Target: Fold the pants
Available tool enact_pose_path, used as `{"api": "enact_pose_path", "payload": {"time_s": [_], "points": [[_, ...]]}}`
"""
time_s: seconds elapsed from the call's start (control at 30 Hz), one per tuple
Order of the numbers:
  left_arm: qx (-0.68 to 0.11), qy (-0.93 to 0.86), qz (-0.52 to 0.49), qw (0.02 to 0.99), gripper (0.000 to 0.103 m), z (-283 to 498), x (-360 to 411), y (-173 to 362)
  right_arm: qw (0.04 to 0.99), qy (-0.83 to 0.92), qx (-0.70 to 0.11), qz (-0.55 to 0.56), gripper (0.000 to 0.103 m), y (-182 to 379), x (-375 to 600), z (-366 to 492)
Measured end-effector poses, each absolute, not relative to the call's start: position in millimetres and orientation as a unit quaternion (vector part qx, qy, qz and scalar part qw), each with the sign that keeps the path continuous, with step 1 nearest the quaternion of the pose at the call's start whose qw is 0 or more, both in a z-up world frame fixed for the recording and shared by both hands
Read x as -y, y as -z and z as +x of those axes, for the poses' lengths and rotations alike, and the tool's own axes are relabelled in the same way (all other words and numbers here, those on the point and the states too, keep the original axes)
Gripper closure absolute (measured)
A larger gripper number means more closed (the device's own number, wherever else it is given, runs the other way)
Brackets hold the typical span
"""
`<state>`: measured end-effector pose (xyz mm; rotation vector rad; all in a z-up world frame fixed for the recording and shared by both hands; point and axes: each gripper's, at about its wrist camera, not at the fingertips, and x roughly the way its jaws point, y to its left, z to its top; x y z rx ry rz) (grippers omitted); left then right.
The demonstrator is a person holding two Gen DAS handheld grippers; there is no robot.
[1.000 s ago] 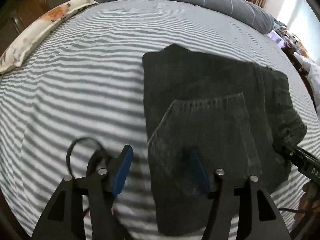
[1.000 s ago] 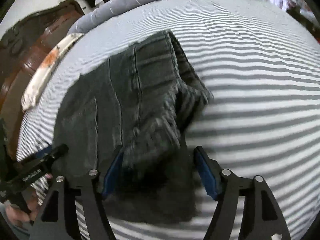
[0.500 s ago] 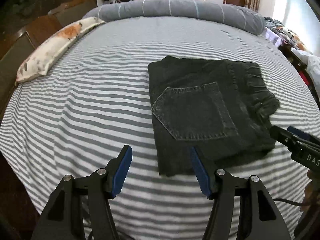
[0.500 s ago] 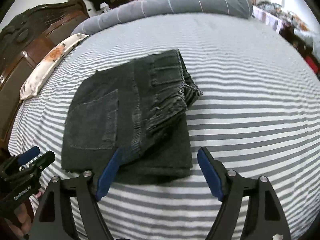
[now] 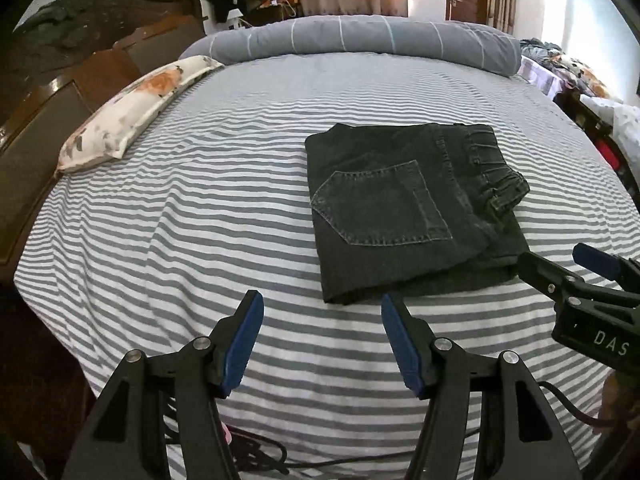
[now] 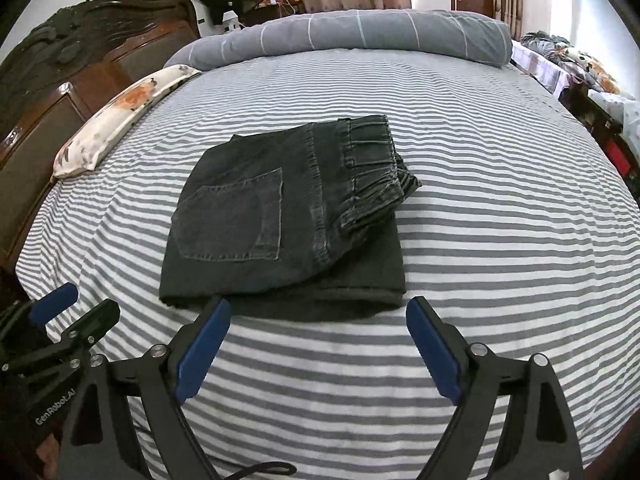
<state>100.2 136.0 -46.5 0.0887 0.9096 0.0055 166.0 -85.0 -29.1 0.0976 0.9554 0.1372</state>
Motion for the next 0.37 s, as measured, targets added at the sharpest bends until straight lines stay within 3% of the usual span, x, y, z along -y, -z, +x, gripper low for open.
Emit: {"api": "enact_pose_path", "payload": {"time_s": [0.37], "points": [[-0.439,0.009,0.040,0.897,0.041,81,-129,40,0.885,-0.070,-0.458,0.045,0.015,24,81,145]]}}
